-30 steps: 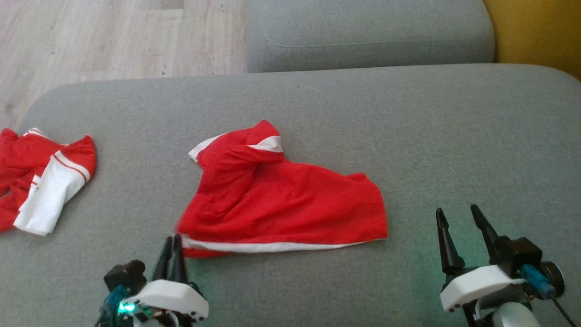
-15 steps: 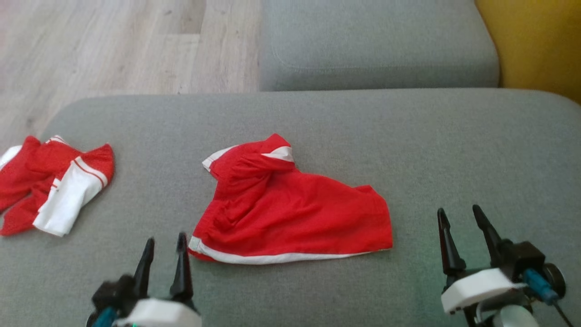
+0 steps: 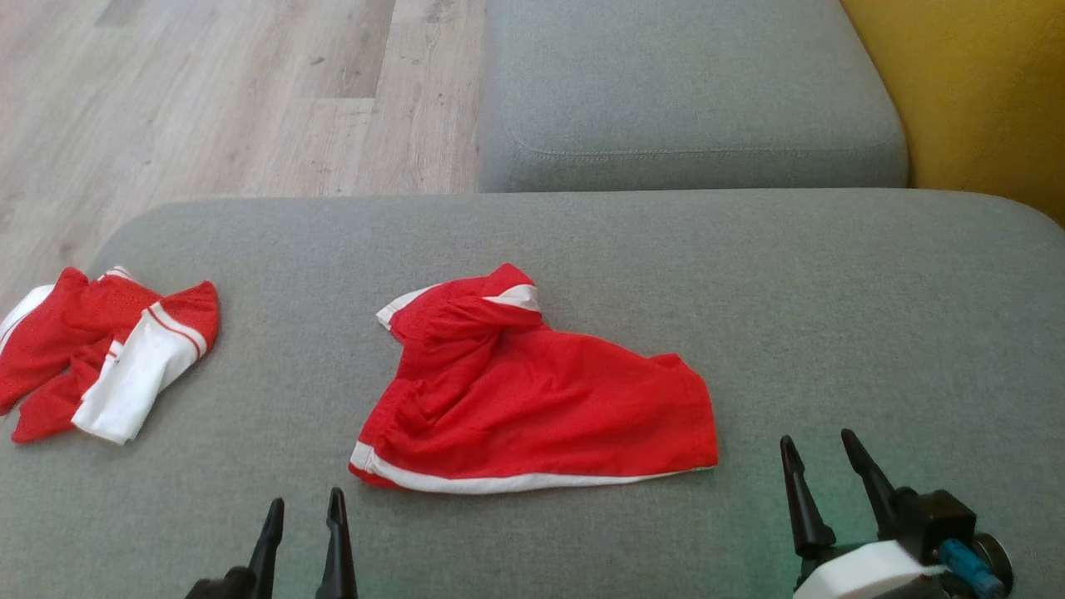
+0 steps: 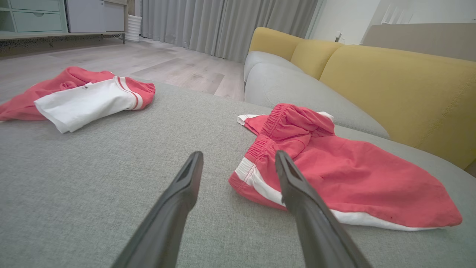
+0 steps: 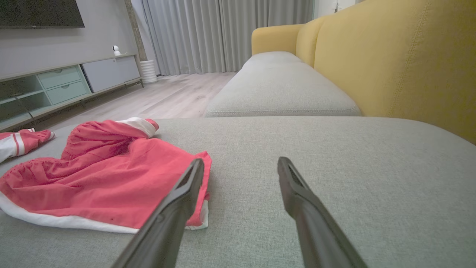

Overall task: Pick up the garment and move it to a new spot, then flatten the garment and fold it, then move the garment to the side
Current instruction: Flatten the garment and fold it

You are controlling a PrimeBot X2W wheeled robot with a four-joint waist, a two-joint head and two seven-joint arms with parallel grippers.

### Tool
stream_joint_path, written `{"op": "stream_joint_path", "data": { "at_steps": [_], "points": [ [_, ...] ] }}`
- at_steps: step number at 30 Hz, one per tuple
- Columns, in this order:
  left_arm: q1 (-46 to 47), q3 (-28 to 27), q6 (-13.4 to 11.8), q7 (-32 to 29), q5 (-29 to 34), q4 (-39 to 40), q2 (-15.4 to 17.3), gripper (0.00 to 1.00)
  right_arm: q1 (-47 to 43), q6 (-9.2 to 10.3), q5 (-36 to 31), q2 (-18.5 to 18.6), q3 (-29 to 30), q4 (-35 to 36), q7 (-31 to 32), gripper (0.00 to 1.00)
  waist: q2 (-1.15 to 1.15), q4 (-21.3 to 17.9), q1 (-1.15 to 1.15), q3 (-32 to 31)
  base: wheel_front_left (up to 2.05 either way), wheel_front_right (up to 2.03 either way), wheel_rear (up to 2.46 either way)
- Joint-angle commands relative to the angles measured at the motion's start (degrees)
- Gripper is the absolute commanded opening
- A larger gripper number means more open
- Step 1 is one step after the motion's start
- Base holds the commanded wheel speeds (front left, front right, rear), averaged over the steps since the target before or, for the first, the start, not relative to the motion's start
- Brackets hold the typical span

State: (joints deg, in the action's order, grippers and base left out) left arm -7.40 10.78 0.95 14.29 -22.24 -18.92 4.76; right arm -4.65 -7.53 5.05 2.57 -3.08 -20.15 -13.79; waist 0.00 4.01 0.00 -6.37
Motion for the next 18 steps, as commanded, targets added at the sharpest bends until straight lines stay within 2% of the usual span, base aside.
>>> {"op": "stream_joint_path", "data": {
  "at_steps": [1,18],
  "points": [
    [2.1,-2.0,-0.5,0.7,0.4,1.9,-0.2,1.00,1.7,0.04,0.4,0.3,-1.4,1.3,-0.9,1.00,0.00,0.0,0.00,-0.1,0.00,0.00,0.00],
    [2.1,-0.7,-1.1,0.3,1.2,1.4,1.0,1.00,2.3,0.04,0.1,0.3,-1.3,-0.7,-1.2,1.00,0.00,0.2,0.00,-0.3,0.00,0.00,0.00]
  ]
}}
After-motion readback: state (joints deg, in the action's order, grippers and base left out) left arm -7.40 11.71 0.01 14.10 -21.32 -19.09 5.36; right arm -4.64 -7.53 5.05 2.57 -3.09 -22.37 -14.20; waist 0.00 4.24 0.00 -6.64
